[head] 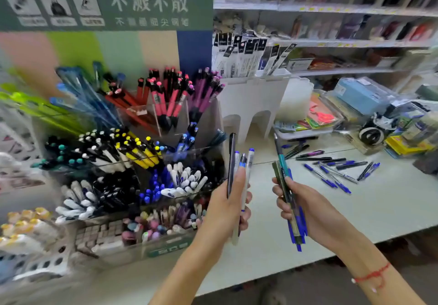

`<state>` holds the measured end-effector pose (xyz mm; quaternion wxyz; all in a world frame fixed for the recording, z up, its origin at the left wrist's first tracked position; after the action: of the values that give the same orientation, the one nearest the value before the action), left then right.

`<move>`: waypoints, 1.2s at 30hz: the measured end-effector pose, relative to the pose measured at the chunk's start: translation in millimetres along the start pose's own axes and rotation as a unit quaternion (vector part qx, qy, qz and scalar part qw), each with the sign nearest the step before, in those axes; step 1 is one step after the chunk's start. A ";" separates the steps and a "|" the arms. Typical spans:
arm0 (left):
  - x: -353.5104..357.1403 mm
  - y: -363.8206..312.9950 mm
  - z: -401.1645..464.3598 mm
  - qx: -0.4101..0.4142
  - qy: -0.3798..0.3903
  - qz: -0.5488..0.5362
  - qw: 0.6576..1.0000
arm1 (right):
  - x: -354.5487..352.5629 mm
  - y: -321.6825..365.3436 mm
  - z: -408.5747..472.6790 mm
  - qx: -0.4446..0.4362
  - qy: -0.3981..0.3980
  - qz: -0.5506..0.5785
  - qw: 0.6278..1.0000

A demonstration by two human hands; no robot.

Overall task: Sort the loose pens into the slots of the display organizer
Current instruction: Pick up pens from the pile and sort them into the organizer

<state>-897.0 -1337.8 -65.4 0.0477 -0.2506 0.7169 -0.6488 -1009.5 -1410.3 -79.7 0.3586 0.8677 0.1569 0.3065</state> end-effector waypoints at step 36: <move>-276.8 -47.3 -111.2 0.200 -0.379 -0.191 0.883 | 302.8 29.0 6.4 -0.392 -0.002 -0.310 0.866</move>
<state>-685.9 -1121.9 -74.3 0.2399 -0.5945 0.4371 -0.6308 -772.8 -1284.8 64.5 0.7464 0.5627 0.2837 0.2141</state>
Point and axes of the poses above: each hand's wrist, its own z-axis towards the middle knuckle, its own x-axis out of the palm, y = z × x, the point moved 10 cm from there along z, towards the middle knuckle, and after that the axes turned 12 degrees about x, right-handed, at the moved point
